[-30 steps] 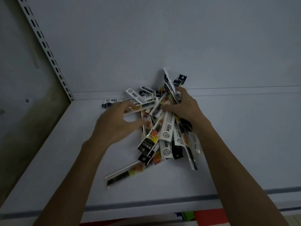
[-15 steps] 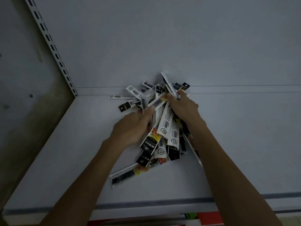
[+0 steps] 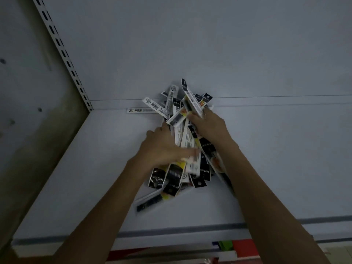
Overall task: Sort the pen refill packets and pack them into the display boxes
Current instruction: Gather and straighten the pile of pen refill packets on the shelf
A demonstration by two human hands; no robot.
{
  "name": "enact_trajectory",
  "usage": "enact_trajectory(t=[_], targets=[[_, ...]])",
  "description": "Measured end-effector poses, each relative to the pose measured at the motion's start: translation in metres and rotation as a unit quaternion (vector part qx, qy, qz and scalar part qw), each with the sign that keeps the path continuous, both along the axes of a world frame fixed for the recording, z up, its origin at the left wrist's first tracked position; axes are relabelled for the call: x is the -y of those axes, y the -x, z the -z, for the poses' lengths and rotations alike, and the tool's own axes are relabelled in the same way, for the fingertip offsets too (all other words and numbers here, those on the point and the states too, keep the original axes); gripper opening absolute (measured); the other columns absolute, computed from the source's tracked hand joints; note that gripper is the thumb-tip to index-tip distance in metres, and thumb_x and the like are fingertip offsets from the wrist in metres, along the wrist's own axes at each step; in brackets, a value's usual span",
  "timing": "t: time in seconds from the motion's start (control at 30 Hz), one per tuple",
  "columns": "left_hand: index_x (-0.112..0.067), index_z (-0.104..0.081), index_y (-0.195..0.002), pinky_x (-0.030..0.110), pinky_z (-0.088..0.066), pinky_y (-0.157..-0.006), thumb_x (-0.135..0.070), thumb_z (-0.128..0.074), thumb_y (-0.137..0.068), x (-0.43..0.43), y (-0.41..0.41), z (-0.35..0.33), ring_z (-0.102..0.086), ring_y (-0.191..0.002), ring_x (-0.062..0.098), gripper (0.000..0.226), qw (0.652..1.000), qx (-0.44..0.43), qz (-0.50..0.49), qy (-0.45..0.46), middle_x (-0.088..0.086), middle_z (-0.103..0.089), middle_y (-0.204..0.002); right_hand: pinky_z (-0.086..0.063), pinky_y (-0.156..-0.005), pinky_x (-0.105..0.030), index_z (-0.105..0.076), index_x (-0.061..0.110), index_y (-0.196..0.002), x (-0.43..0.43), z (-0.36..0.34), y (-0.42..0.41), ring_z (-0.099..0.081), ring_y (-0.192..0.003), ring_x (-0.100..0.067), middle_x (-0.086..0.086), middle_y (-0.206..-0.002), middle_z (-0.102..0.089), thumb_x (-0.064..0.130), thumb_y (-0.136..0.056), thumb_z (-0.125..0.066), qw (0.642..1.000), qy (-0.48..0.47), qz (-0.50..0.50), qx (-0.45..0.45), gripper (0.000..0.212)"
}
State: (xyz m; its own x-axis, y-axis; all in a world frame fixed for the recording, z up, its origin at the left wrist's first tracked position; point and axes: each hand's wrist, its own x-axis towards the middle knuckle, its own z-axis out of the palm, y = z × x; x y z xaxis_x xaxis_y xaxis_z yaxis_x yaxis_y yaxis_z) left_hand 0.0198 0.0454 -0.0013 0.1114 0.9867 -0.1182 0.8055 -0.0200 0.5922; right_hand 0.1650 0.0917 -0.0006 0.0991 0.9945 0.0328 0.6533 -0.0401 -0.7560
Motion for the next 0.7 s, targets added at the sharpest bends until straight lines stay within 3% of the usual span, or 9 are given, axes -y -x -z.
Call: enact_trajectory(t=[0.1, 0.17, 0.23, 0.27, 0.33, 0.4, 0.47, 0.57, 0.7], targets=[[-0.023, -0.036, -0.13, 0.042, -0.043, -0.097, -0.076, -0.07, -0.046, 0.003, -0.002, 0.006, -0.049, -0.111, 0.023, 0.105, 0.998, -0.008, 0.039, -0.05, -0.001, -0.052, -0.122, -0.042, -0.059, -0.023, -0.053, 0.014, -0.115, -0.001, -0.013, -0.002, -0.057, -0.085, -0.018, -0.008, -0.111, -0.061, 0.042, -0.085, -0.059, 0.997, 0.026, -0.013, -0.078, 0.042], [-0.023, -0.032, -0.135, 0.047, -0.037, -0.104, -0.088, -0.059, -0.037, -0.002, 0.009, 0.007, -0.043, -0.122, 0.028, 0.12, 0.997, -0.034, 0.037, -0.064, 0.005, -0.047, -0.133, -0.05, -0.076, -0.03, -0.046, 0.018, -0.127, 0.001, -0.02, -0.016, -0.056, -0.103, -0.023, -0.01, -0.13, -0.052, 0.049, -0.078, -0.066, 0.994, 0.038, -0.026, -0.097, 0.061], [-0.019, -0.007, -0.147, 0.05, -0.015, -0.115, -0.092, -0.05, -0.038, -0.005, 0.019, 0.005, -0.012, -0.141, 0.034, 0.138, 0.992, -0.111, -0.003, -0.052, 0.015, -0.012, -0.154, -0.034, -0.104, -0.05, -0.024, 0.026, -0.143, 0.004, -0.021, -0.035, -0.03, -0.133, -0.035, -0.014, -0.149, -0.026, 0.063, -0.072, -0.062, 0.999, 0.032, -0.003, 0.038, 0.089], [-0.019, 0.003, -0.148, 0.049, -0.01, -0.115, -0.09, -0.049, -0.038, -0.004, 0.022, 0.003, -0.003, -0.142, 0.034, 0.141, 0.992, -0.124, -0.022, -0.031, 0.015, -0.001, -0.156, -0.024, -0.107, -0.054, -0.016, 0.029, -0.145, 0.007, -0.018, -0.041, -0.018, -0.138, -0.037, -0.015, -0.152, -0.018, 0.069, -0.072, -0.056, 0.992, 0.038, 0.018, 0.116, 0.093], [-0.018, -0.01, -0.146, 0.05, -0.023, -0.112, -0.094, -0.046, -0.034, 0.0, 0.016, 0.004, -0.021, -0.137, 0.034, 0.141, 0.994, -0.108, -0.012, -0.023, 0.014, -0.021, -0.151, -0.023, -0.106, -0.051, -0.017, 0.029, -0.145, 0.013, -0.008, -0.042, -0.019, -0.135, -0.039, -0.019, -0.148, -0.024, 0.073, -0.078, -0.041, 0.98, 0.068, 0.039, 0.184, 0.084], [-0.02, -0.032, -0.136, 0.045, -0.041, -0.1, -0.098, -0.045, -0.03, 0.0, 0.003, 0.008, -0.044, -0.12, 0.026, 0.133, 0.998, -0.036, 0.002, -0.043, 0.006, -0.048, -0.132, -0.03, -0.099, -0.046, -0.03, 0.024, -0.139, 0.013, 0.002, -0.028, -0.032, -0.124, -0.039, -0.022, -0.136, -0.036, 0.063, -0.088, -0.032, 0.986, 0.066, 0.046, 0.146, 0.064], [-0.024, -0.038, -0.131, 0.039, -0.047, -0.093, -0.096, -0.05, -0.03, 0.001, -0.009, 0.012, -0.052, -0.109, 0.019, 0.125, 0.998, 0.036, -0.001, -0.053, -0.001, -0.055, -0.119, -0.032, -0.095, -0.044, -0.04, 0.017, -0.13, 0.008, 0.006, -0.012, -0.039, -0.115, -0.038, -0.023, -0.129, -0.043, 0.053, -0.093, -0.026, 0.994, 0.035, 0.044, 0.094, 0.054], [-0.024, -0.038, -0.13, 0.036, -0.045, -0.093, -0.083, -0.065, -0.041, 0.006, -0.023, 0.008, -0.049, -0.109, 0.016, 0.111, 0.994, 0.082, 0.0, -0.074, -0.001, -0.052, -0.118, -0.032, -0.101, -0.043, -0.037, 0.012, -0.135, 0.004, -0.002, -0.004, -0.041, -0.119, -0.037, -0.02, -0.134, -0.044, 0.069, -0.085, -0.027, 0.997, 0.061, 0.027, 0.03, 0.077], [-0.018, -0.058, -0.106, 0.028, -0.052, -0.08, -0.043, -0.077, -0.062, 0.01, -0.044, 0.0, -0.061, -0.089, 0.004, 0.054, 0.975, 0.176, 0.057, -0.126, -0.003, -0.066, -0.094, -0.041, -0.097, -0.039, -0.035, 0.01, -0.134, 0.009, -0.02, -0.005, -0.05, -0.114, -0.027, -0.012, -0.131, -0.048, 0.082, -0.065, -0.047, 0.994, 0.082, 0.0, -0.074, 0.101]])
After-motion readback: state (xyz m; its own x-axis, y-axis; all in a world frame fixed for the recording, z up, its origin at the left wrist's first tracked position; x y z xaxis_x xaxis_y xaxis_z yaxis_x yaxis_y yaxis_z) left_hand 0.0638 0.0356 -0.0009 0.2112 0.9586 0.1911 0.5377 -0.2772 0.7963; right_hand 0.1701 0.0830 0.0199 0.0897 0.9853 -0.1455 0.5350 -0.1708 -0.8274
